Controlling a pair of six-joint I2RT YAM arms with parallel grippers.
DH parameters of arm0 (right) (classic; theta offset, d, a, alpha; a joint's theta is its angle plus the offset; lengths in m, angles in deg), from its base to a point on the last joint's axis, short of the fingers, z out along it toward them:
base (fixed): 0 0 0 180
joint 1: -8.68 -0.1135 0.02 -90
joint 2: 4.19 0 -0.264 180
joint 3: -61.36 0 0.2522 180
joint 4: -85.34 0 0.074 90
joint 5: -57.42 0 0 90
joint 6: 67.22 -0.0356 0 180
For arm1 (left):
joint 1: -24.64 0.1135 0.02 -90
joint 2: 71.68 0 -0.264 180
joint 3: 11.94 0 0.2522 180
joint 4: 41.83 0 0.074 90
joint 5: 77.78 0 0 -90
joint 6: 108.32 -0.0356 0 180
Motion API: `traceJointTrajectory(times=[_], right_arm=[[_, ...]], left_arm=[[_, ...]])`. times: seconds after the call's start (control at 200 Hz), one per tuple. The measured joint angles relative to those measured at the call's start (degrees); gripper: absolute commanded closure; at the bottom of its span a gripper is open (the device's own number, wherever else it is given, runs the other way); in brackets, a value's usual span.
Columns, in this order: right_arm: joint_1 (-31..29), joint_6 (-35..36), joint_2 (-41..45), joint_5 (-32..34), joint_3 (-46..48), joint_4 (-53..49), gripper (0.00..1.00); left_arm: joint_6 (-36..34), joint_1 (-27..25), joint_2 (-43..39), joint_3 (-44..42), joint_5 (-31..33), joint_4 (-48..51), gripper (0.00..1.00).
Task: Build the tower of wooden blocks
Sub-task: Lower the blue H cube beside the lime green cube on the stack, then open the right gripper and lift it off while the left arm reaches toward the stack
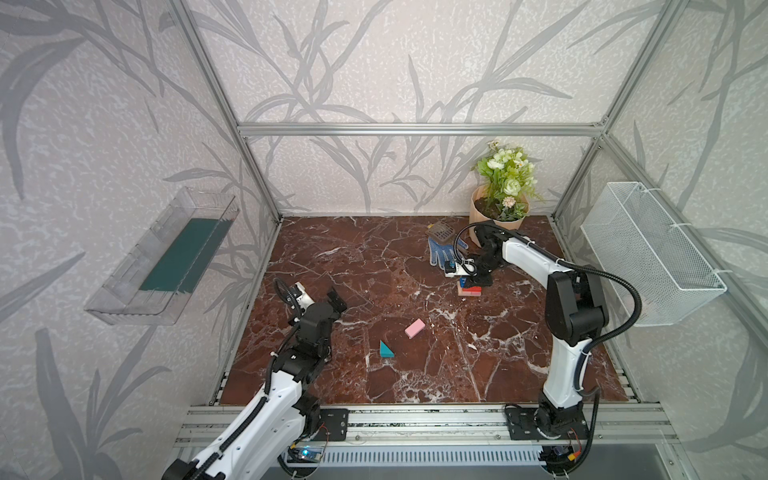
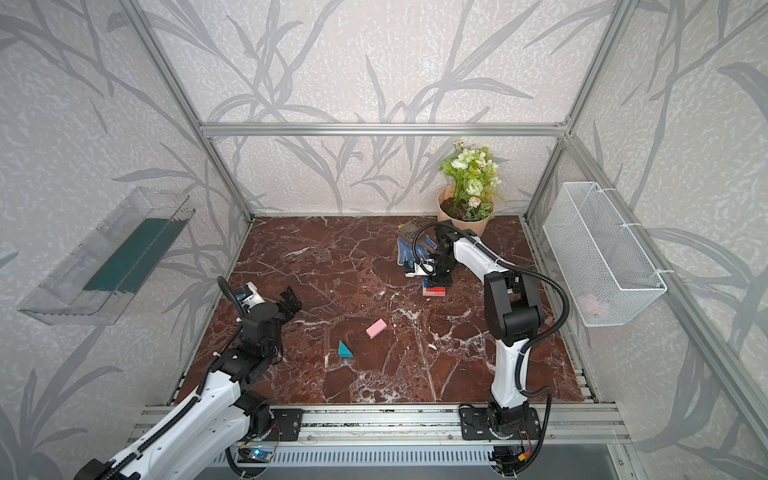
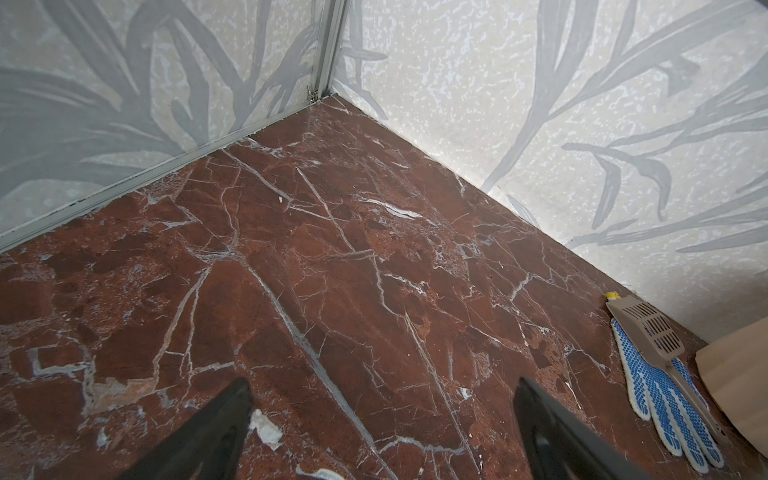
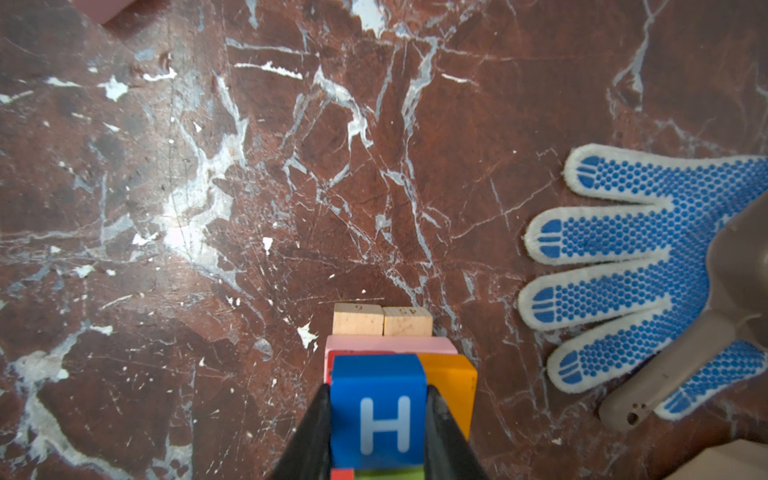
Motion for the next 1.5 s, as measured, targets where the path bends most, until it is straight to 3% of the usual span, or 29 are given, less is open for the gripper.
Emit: traceJointTrajectory(times=[0.26,0.96,1.12,1.175,1.33,1.355,1.375,1.385,1.499], right_arm=[[0.5,0.0,-0.2,0.0,0.0,0.0,0.85],[0.5,-0.3,-0.7,-0.1,-0.1,0.3,0.56],[0.7,-0.8,-0.2,-1.3,-0.1,0.3,0.45],[0.8,-0.9,0.2,-1.7,-0.1,0.3,0.36],[1.0,-1.8,3.2,-3.7,0.9,1.0,0.34],[1.1,-1.9,3.9,-4.2,1.3,1.2,0.25],[1.1,-2.0,4.5,-4.6,1.6,1.5,0.06],[1.2,-2.3,4.8,-4.9,1.8,1.7,0.01],[2.5,-8.0,10.3,-11.1,6.3,7.3,0.01]], left_arm=[[0.0,0.0,0.0,0.0,0.0,0.0,0.01],[0.1,0.0,0.3,0.0,-0.1,0.0,0.01],[0.1,0.0,0.3,0.0,-0.4,0.0,0.01],[0.1,0.0,0.3,0.0,-0.7,0.0,0.01],[-0.1,0.0,0.3,0.0,-1.7,0.0,0.01],[-0.1,0.0,0.3,0.0,-2.1,0.1,0.01],[-0.2,0.0,0.3,0.1,-2.5,0.2,0.02],[-0.3,0.0,0.3,0.2,-2.8,0.3,0.03],[-2.0,0.0,1.3,2.7,-7.0,2.7,0.10]])
